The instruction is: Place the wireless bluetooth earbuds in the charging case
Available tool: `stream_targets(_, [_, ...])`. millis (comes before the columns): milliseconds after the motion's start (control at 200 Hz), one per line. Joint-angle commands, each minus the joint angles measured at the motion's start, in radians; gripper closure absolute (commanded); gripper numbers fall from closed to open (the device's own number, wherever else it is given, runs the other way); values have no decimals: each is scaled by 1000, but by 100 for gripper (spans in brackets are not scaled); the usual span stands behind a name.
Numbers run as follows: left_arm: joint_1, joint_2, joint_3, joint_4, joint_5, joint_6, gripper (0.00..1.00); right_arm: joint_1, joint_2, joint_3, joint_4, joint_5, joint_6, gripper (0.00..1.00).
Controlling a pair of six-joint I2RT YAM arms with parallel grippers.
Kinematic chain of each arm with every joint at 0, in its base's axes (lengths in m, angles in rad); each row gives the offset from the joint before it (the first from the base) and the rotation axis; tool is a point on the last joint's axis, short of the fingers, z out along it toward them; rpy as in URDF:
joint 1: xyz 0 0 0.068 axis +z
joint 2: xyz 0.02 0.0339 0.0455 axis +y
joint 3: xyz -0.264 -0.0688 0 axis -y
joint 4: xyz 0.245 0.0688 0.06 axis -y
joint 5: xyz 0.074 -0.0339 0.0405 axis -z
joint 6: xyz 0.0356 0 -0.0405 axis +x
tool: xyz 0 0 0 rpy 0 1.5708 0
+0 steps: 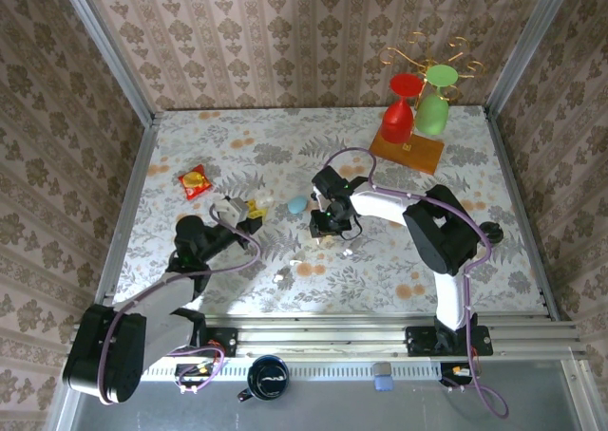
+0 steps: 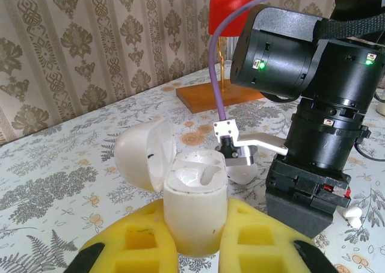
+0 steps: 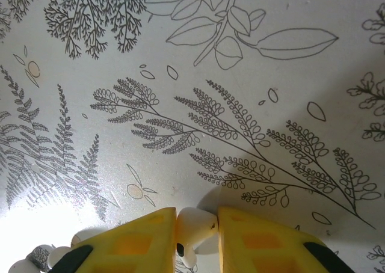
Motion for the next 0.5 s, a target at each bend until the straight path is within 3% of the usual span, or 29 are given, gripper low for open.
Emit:
stream_targets(0, [10, 10, 29, 24, 31, -15, 100, -10, -30, -31, 46, 3, 24, 77])
stream_targets(310, [2, 51, 38, 45, 18, -15, 100, -42, -128, -151, 203, 35, 51, 76])
stream_targets(495, [-61, 87, 39, 86, -33, 13, 100, -54, -236, -268, 390, 68, 62, 76])
